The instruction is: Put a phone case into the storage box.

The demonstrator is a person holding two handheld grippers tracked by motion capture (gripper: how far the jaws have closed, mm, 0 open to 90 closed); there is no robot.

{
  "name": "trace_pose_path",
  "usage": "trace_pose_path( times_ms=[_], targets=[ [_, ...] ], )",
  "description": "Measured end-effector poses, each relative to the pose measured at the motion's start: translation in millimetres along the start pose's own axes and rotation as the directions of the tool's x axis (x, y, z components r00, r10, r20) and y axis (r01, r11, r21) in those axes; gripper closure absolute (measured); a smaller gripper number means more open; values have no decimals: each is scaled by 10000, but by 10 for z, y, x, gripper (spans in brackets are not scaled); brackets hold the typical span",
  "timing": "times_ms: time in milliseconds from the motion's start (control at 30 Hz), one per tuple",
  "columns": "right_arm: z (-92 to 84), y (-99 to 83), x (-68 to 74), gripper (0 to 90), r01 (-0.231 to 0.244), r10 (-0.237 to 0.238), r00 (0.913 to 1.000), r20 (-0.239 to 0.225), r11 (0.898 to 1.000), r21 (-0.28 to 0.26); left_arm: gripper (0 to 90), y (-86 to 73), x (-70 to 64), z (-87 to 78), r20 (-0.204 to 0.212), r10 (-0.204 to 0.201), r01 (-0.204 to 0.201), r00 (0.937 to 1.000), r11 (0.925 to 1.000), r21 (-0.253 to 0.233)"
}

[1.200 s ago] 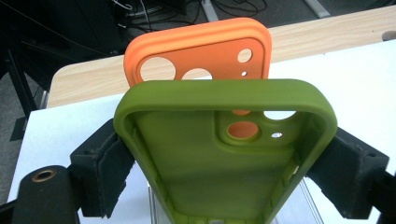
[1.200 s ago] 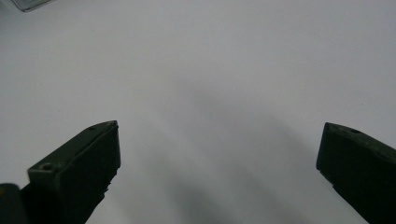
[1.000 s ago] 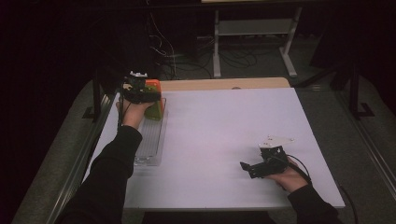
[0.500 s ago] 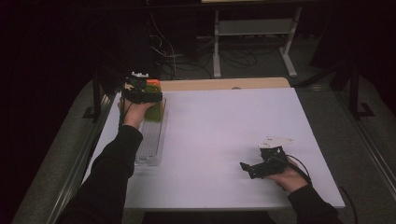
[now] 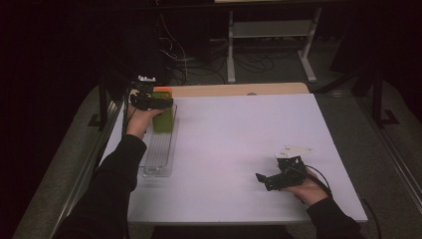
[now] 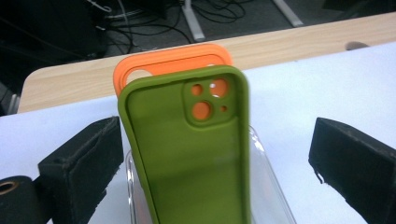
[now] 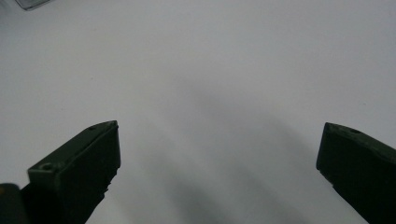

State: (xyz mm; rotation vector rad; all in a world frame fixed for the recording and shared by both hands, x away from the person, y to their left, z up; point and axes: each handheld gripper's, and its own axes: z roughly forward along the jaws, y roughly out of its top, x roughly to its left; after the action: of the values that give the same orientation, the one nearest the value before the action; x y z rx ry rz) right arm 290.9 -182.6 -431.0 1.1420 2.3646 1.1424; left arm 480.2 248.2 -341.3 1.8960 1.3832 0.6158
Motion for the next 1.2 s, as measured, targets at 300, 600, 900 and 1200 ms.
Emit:
trace_pose_path(
  times_ms=[300, 600, 900, 1200],
  targets=[
    [3, 3, 15, 0, 24, -24, 10000, -26, 10000, 42, 25, -31, -87, -292, 1312, 895, -907, 9873, 9959, 34],
    [1, 5, 22, 0, -30, 30, 10000, -26, 10000, 44, 25, -182, -274, -609, 2624, 1771, -1759, 9486, 9840, -281],
    [-14, 7, 25, 0, 35, -34, 10000, -72, 10000, 28, 26, -490, -373, -855, 3204, 2605, -2547, 9108, 9651, -605],
    [-36, 18, 36, 0, 45, -48, 9998, -191, 9998, -167, 26, -939, -394, -982, 3697, 2899, -2756, 8828, 9568, -921]
  ],
)
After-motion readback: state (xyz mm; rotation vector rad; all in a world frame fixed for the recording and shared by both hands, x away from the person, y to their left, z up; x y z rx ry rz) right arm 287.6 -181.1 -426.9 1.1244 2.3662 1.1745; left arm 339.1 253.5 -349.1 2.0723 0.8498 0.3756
